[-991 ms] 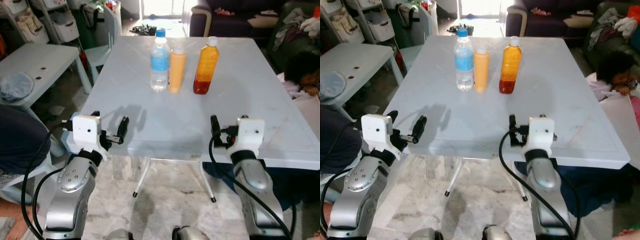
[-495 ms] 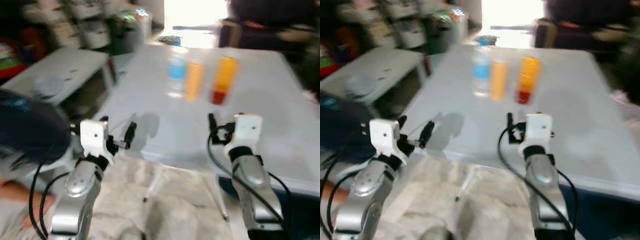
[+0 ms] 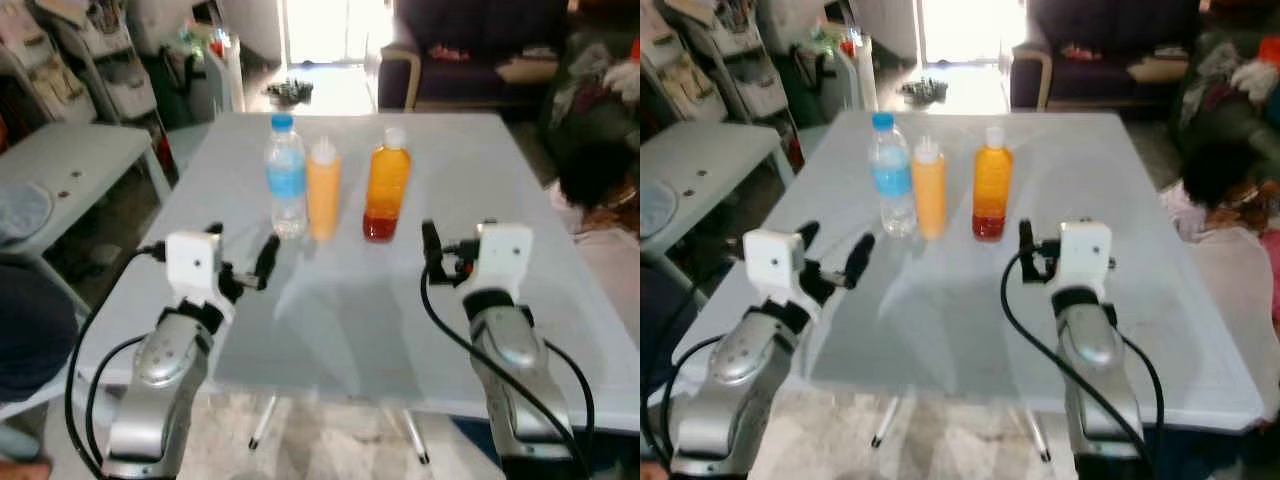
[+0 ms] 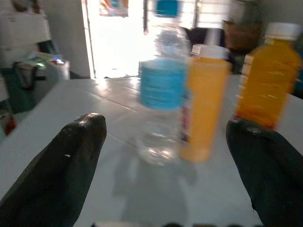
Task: Restocking fridge
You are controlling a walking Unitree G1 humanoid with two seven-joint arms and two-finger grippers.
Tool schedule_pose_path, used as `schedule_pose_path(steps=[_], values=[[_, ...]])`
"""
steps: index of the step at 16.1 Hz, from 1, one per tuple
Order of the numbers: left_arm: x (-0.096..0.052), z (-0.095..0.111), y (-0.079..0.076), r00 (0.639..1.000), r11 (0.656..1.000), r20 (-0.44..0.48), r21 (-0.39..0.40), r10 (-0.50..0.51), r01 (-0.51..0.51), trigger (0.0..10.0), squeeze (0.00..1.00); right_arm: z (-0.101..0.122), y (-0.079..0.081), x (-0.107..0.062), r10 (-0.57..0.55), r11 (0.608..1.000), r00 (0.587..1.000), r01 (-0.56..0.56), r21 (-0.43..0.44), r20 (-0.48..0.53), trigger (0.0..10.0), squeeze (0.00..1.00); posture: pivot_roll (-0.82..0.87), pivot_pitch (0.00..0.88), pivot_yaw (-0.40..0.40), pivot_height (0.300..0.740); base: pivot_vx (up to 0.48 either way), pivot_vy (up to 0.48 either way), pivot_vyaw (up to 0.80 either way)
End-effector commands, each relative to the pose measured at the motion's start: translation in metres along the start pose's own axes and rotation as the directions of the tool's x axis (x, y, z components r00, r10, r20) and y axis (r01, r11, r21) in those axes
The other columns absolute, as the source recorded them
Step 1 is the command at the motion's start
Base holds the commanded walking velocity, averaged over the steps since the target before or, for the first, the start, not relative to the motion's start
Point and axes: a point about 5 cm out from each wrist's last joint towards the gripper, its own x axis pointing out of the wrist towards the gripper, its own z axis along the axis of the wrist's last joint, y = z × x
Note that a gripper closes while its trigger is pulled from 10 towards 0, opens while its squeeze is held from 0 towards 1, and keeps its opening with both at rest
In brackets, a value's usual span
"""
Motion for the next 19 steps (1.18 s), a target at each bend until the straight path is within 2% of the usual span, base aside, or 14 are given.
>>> schedule_pose_path(steps=[1,7,8,10,11,12,13,14,15,19], values=[[-0.003,0.004,0.011,0.998,0.998,0.012,0.004,0.06,-0.06,10.0,0.0,0.008,0.011,0.002,0.056,0.998,0.998,-0.055,-0.018,0.038,10.0,0.0,0.0,0.03,0.017,0.74,0.0,0.0,0.0],[-0.008,0.003,0.014,0.997,0.997,0.008,0.028,0.074,-0.074,10.0,0.0,0.013,0.024,0.0,0.154,0.987,0.986,-0.15,-0.056,0.07,10.0,0.0,0.0,0.04,0.018,0.74,0.0,0.0,0.0],[-0.007,0.004,0.014,0.997,0.997,0.007,0.032,0.072,-0.072,10.0,0.0,0.02,0.024,0.005,0.194,0.977,0.976,-0.183,-0.112,0.102,10.0,0.0,0.01,0.045,0.022,0.74,0.0,0.0,0.0],[-0.008,0.004,0.014,0.998,0.997,0.005,0.035,0.07,-0.07,10.0,0.0,0.03,0.015,0.015,0.197,0.975,0.972,-0.181,-0.132,0.125,10.0,0.0,0.01,0.051,0.026,0.74,0.0,0.0,0.0],[-0.009,0.004,0.014,0.998,0.997,0.002,0.038,0.068,-0.068,10.0,0.0,0.034,0.012,0.019,0.191,0.975,0.972,-0.173,-0.137,0.137,10.0,0.67,0.01,0.052,0.026,0.74,0.0,0.0,0.0],[-0.009,0.004,0.014,0.998,0.997,-0.001,0.042,0.067,-0.067,10.0,0.0,0.042,0.009,0.025,0.187,0.976,0.969,-0.164,-0.145,0.161,10.0,1.0,0.01,0.055,0.026,0.74,0.0,0.0,0.0],[-0.009,0.004,0.014,0.998,0.997,-0.001,0.044,0.068,-0.068,10.0,0.0,0.045,0.008,0.028,0.174,0.978,0.97,-0.15,-0.146,0.171,10.0,1.0,0.02,0.056,0.025,0.74,0.0,0.0,0.0],[-0.009,0.005,0.015,0.998,0.996,0.0,0.046,0.07,-0.07,10.0,0.0,0.047,0.007,0.032,0.164,0.982,0.972,-0.144,-0.121,0.168,10.0,0.48,0.02,0.059,0.026,0.74,0.0,0.0,0.0],[-0.01,0.005,0.015,0.998,0.996,0.0,0.048,0.07,-0.07,10.0,0.0,0.049,0.006,0.035,0.162,0.982,0.971,-0.141,-0.128,0.176,10.0,0.0,0.03,0.062,0.027,0.74,0.0,0.0,0.0],[-0.012,0.006,0.015,0.998,0.996,-0.009,0.059,0.065,-0.065,10.0,0.0,0.055,0.002,0.048,0.144,0.983,0.973,-0.12,-0.137,0.182,10.0,0.0,0.04,0.072,0.034,0.74,0.0,0.0,0.0]])
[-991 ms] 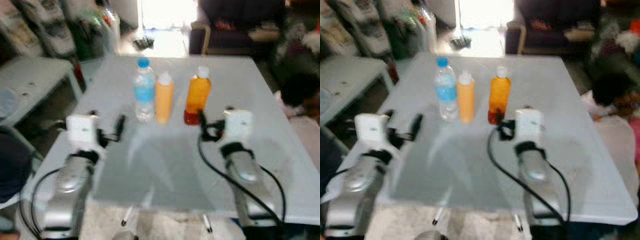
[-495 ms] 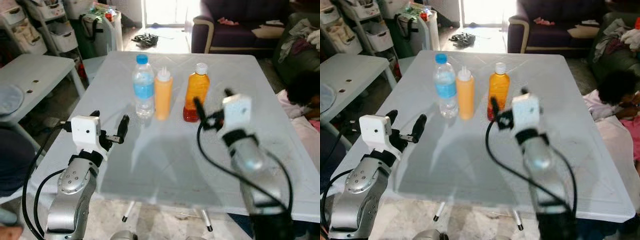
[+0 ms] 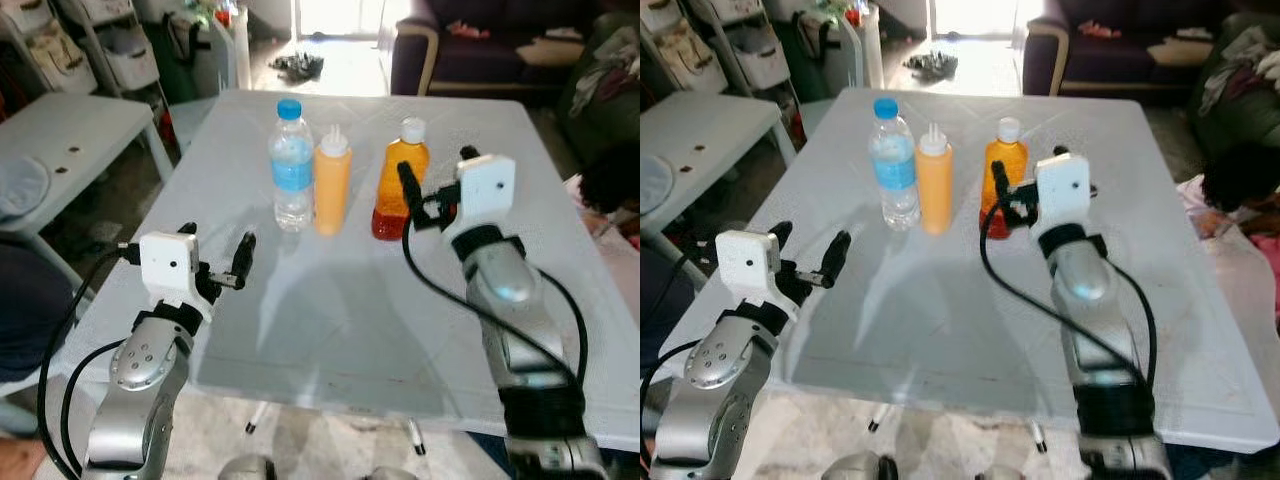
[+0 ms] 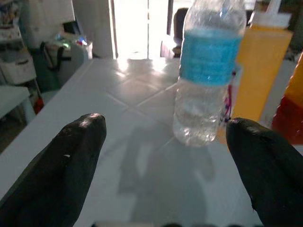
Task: Restocking fridge
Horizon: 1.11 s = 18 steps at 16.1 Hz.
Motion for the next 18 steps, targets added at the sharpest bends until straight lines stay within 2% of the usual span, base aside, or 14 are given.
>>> schedule_pose_path(steps=[1,5,9,15,16,17,18], values=[[-0.002,0.005,0.001,1.0,1.0,0.009,0.025,0.001,-0.001,10.0,0.0,0.004,-0.005,0.005,-0.019,1.0,1.0,0.019,-0.007,0.018,10.0,0.0,0.04,0.075,0.035,0.74,0.0,0.0,0.0],[-0.002,0.007,0.001,1.0,1.0,0.007,0.031,0.001,-0.001,10.0,0.0,0.009,-0.01,0.016,-0.012,1.0,0.999,0.013,-0.018,0.034,10.0,0.0,0.05,0.084,0.038,0.74,0.0,0.0,0.0],[-0.002,0.007,-0.001,1.0,0.999,0.001,0.033,-0.006,0.006,10.0,0.0,0.009,-0.009,0.025,0.039,0.999,0.999,-0.039,-0.007,0.024,10.0,0.0,0.06,0.09,0.043,0.74,0.0,0.0,0.0],[-0.003,0.007,-0.001,1.0,0.999,-0.009,0.036,-0.013,0.013,10.0,0.0,0.014,-0.01,0.041,0.072,0.997,0.997,-0.073,0.02,0.022,10.0,0.0,0.07,0.1,0.046,0.74,0.0,0.0,0.0],[-0.004,0.007,-0.001,1.0,0.999,-0.013,0.036,-0.013,0.014,10.0,0.0,0.016,-0.009,0.047,0.107,0.993,0.994,-0.108,0.048,0.018,10.0,0.0,0.07,0.103,0.048,0.74,0.0,0.0,0.0],[-0.003,0.007,-0.001,1.0,0.999,-0.014,0.036,-0.014,0.014,10.0,0.0,0.017,-0.008,0.048,0.117,0.992,0.993,-0.117,0.05,0.016,2.5,0.0,0.07,0.103,0.048,0.74,0.0,0.0,0.0],[-0.003,0.007,-0.001,1.0,0.999,-0.014,0.034,-0.014,0.015,10.0,0.0,0.018,-0.008,0.051,0.124,0.991,0.992,-0.125,0.052,0.016,0.0,0.0,0.07,0.105,0.048,0.74,0.0,0.0,0.0]])
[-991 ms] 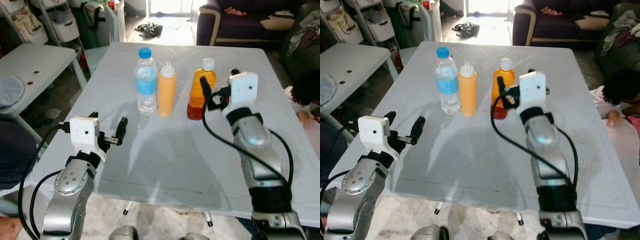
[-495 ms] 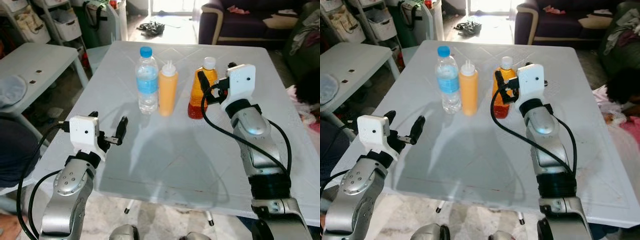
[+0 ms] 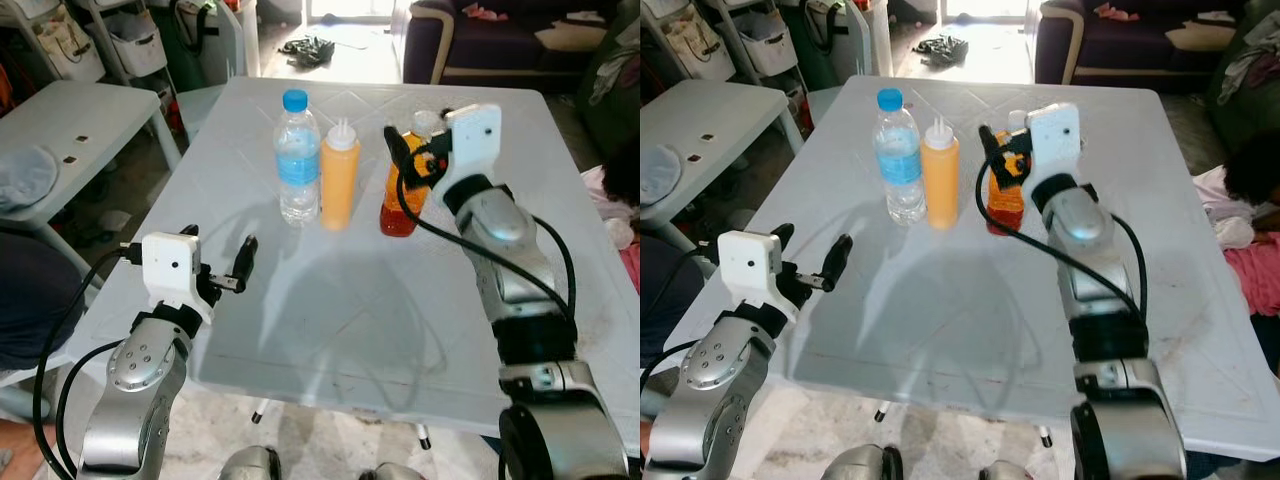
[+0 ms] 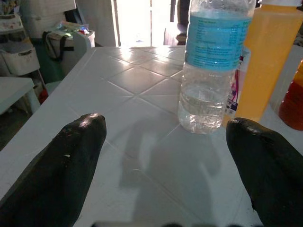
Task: Restocking fridge
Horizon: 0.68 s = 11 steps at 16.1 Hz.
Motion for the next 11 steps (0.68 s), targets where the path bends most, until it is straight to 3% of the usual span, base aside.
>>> schedule_pose_path(steps=[1,11], values=[[-0.0002,0.0046,-0.0001,1.0,1.0,0.007,0.022,-0.001,0.001,10.0,0.0,0.0044,-0.0027,0.003,0.0,1.0,1.0,0.0,0.011,0.007,0.0,0.0,0.07,0.105,0.048,0.74,0.0,0.0,0.0],[0.0024,0.0015,-0.0011,1.0,1.0,0.001,0.021,-0.004,0.004,10.0,0.0,0.0041,0.0011,-0.0007,-0.023,0.999,0.999,0.024,0.035,-0.048,0.0,0.0,0.07,0.095,0.042,0.74,0.0,0.0,0.0]])
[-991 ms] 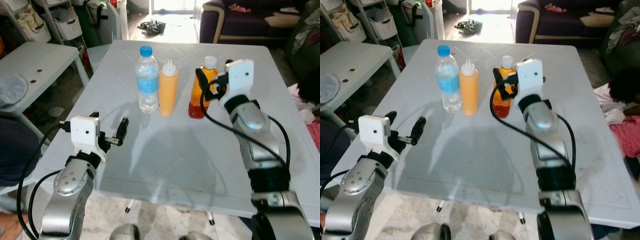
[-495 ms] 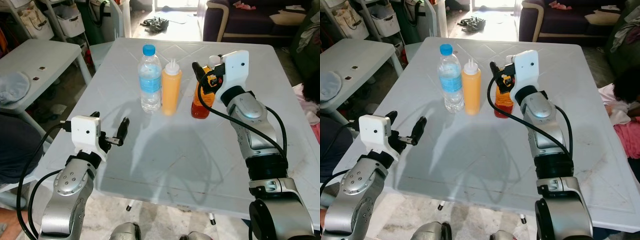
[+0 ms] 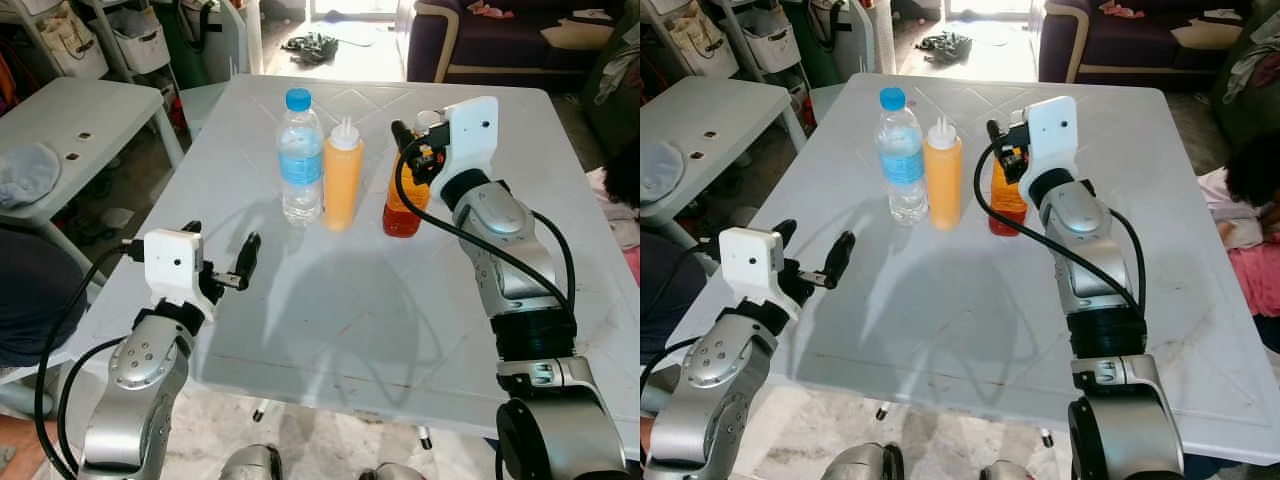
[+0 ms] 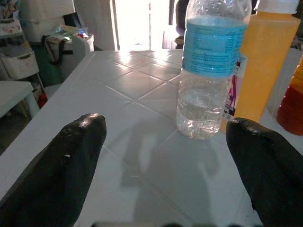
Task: Restocking fridge
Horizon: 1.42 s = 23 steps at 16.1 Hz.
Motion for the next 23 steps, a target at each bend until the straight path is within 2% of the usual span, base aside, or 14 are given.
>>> schedule_pose_path(steps=[1,4,6,7,9,10,11,12,13,14,17,23], values=[[0.0,-0.003,0.002,1.0,1.0,-0.018,0.017,0.011,-0.011,10.0,0.0,-0.001,-0.001,-0.002,-0.01,1.0,1.0,0.011,0.013,-0.018,0.0,0.0,0.07,0.091,0.041,0.74,0.0,0.0,0.0],[0.002,-0.002,0.002,1.0,1.0,-0.02,0.022,0.015,-0.014,10.0,0.0,-0.004,-0.002,-0.008,-0.032,0.999,0.999,0.031,-0.02,-0.042,0.0,0.0,0.08,0.074,0.034,0.74,0.0,0.0,0.0],[0.006,-0.002,0.012,0.995,0.995,-0.049,0.055,0.089,-0.087,10.0,0.0,-0.002,0.0,-0.022,-0.055,0.998,0.998,0.055,-0.021,-0.043,0.0,0.0,0.09,0.064,0.026,0.74,0.0,0.0,0.0],[0.008,0.0,0.022,0.987,0.986,-0.046,0.078,0.151,-0.147,10.0,0.0,-0.001,0.001,-0.031,-0.107,0.994,0.994,0.107,-0.012,-0.022,0.0,0.0,0.08,0.069,0.033,0.74,0.0,0.0,0.0],[0.009,0.001,0.027,0.985,0.981,-0.029,0.097,0.17,-0.167,10.0,0.0,0.001,0.005,-0.039,-0.155,0.988,0.988,0.155,-0.004,0.011,0.0,0.0,0.08,0.059,0.031,0.74,0.0,0.0,0.0],[0.01,0.001,0.027,0.984,0.98,-0.025,0.1,0.177,-0.174,10.0,0.0,0.002,0.009,-0.046,-0.186,0.983,0.982,0.186,0.014,0.02,2.0,0.0,0.08,0.055,0.023,0.74,0.0,0.0,0.0],[0.01,0.0,0.025,0.984,0.98,-0.025,0.1,0.176,-0.172,10.0,0.0,0.0,0.013,-0.053,-0.21,0.977,0.977,0.21,0.022,0.019,2.6,0.0,0.08,0.052,0.018,0.74,0.0,0.0,0.0],[0.009,-0.002,0.019,0.985,0.982,-0.024,0.089,0.172,-0.169,10.0,0.0,-0.002,0.02,-0.061,-0.222,0.975,0.975,0.221,0.025,0.026,5.7,0.0,0.07,0.049,0.015,0.74,0.0,0.0,0.0],[0.008,-0.004,0.016,0.985,0.983,-0.026,0.083,0.169,-0.166,10.0,0.0,-0.003,0.023,-0.063,-0.215,0.976,0.976,0.214,0.023,0.031,9.6,0.0,0.07,0.047,0.014,0.74,0.0,0.0,0.0],[0.007,-0.005,0.014,0.986,0.983,-0.029,0.08,0.166,-0.163,10.0,0.0,-0.005,0.024,-0.065,-0.212,0.977,0.977,0.211,0.022,0.028,10.0,0.0,0.07,0.042,0.014,0.74,0.0,0.0,0.0],[0.007,-0.006,0.009,0.987,0.985,-0.033,0.067,0.16,-0.157,10.0,0.0,-0.012,0.022,-0.069,-0.225,0.974,0.974,0.225,0.011,0.009,10.0,0.0,0.08,0.034,0.005,0.74,-0.263,0.0,0.0],[0.012,-0.008,0.013,0.984,0.982,-0.024,0.069,0.178,-0.176,10.0,0.0,-0.015,0.016,-0.064,-0.236,0.972,0.971,0.236,0.012,0.027,10.0,0.0,0.09,0.015,-0.014,0.74,-0.324,0.0,0.0]])
